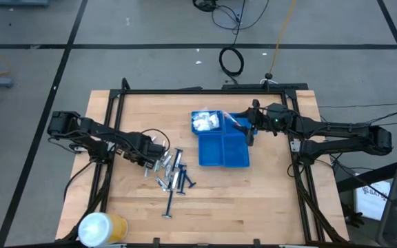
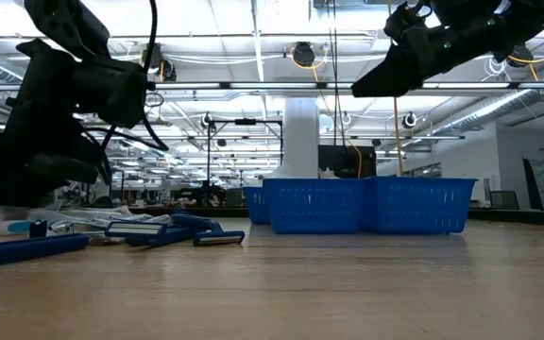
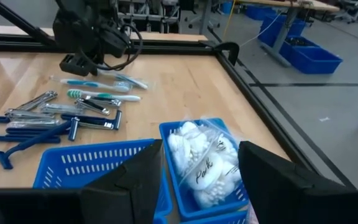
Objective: Pick & Place Travel size toiletries
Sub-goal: Put the blue toothbrush into the top right blue basket
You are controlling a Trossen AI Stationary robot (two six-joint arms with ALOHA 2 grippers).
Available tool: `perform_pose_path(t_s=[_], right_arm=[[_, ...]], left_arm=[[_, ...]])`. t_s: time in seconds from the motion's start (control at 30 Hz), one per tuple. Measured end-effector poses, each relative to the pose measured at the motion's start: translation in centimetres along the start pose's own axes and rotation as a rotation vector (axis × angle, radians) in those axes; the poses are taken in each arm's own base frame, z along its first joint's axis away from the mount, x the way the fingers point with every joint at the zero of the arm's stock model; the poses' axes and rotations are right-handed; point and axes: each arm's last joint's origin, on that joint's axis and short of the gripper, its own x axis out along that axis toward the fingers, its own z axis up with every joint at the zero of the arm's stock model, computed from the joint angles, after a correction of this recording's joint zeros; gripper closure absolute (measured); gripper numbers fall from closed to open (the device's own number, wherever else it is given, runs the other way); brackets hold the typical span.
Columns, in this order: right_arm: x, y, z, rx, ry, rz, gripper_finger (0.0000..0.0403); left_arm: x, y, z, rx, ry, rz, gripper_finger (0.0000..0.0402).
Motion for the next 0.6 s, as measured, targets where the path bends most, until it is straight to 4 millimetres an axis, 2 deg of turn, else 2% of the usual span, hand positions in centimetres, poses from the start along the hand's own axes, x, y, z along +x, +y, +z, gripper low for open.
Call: perform_pose_path(t_s=[0.1,0.23,0.4,0.6], right_arm=[[0.0,0.0,0.1,-0.004,-0.011,-0.003,0.0207],[0.0,0.0,0.1,-0.004,-0.011,-0.003,0.0207],[0.0,0.0,0.1,-0.004,-0.010,-0.005,0.0207],[0.0,-0.1,0.2,0.011,-0.023,-0.008,0.0207]], left_arm=[[0.1,-0.2,0.1,0.021,-0.007,-0.030,0.0282],[0.1,-0.4,0.2,0.029,-0.020,-0.041,0.0357],[-1.1,0.0,0.1,0.021,-0.101,0.016,0.0360],[-7.4,-0.1,-0.6,0.036,-0.304,-0.026,0.0360]])
